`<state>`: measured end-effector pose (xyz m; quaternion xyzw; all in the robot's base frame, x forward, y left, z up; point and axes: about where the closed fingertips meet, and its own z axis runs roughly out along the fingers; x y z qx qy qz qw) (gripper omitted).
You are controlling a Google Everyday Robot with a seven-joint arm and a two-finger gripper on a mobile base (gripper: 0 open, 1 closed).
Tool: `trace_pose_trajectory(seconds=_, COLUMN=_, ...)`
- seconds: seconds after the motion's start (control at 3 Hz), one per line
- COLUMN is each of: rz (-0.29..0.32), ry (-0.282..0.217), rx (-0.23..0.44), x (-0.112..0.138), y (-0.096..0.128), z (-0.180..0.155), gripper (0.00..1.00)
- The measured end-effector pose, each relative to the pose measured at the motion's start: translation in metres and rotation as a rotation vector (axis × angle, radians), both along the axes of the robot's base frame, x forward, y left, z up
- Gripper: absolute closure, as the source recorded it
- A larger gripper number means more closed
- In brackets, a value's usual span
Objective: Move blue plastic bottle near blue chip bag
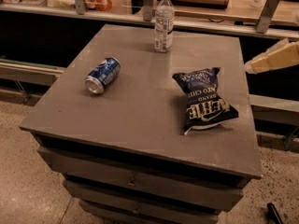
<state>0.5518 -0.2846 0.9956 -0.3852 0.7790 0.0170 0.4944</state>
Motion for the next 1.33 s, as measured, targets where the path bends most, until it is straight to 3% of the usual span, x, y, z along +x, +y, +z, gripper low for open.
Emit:
trace_pose_trajectory(seconds=0.33, rz=0.011, ry=0.012, rx=-0.005, x=-0.003, y=0.003, z=-0.002, gripper=0.00)
trace_pose_trajectory(seconds=0.67, rz=-0.017, ry=-0.002, rx=0.010, x=0.006, y=0.006, z=-0.005, gripper=0.00)
trace_pose_trajectory(seconds=1.33, rz=-0.139, ry=-0.083, rx=0.129, x=0.069, y=0.021, z=-0.009, gripper=0.00)
